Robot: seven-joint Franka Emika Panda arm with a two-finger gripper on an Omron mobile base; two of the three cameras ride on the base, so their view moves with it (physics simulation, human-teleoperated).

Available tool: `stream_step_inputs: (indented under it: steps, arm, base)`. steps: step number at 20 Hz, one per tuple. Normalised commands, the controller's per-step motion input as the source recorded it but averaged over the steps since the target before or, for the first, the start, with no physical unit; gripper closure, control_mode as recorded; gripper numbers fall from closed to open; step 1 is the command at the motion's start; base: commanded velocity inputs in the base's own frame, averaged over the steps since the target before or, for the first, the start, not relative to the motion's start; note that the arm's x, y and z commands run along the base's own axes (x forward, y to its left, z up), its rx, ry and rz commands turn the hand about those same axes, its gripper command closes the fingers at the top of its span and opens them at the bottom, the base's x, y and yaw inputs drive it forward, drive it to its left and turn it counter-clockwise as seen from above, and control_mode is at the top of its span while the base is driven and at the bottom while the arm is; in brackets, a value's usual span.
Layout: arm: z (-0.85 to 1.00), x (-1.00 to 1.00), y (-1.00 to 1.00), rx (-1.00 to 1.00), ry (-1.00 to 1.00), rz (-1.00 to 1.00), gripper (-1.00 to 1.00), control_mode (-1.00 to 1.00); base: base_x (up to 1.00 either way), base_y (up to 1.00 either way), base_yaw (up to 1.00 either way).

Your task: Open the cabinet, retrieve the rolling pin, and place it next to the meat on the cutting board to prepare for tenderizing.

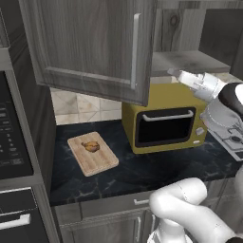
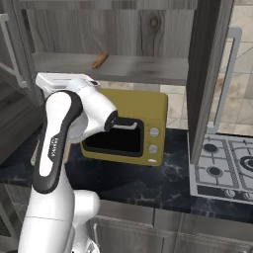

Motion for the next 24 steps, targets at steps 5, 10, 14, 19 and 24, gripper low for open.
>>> stream_step_inputs:
  steps: [5,10,14,19,24]
  arm:
    - [-0.04,0.27,0.47,-0.01,0.09,0.2,-1.0,-1.0]
    - [-0.04,0.09,0.55,-0.04,0.06,0.18,-1.0,-1.0]
    - [-0.07,-0.21,0.73,-0.07,0.0,0.19,-1.0,-1.0]
    - [-0.07,-0.63,0.86,-0.09,-0.05,0.17,-1.0,-1.0]
    - [-0.08,-0.6,0.87,-0.11,-0.07,0.14,-1.0,-1.0]
  base:
    - [0.0,0.0,0.0]
    - [0.0,0.0,0.0]
    - [0.0,0.0,0.0]
    - [0.0,0.0,0.0]
    - [0.0,0.0,0.0]
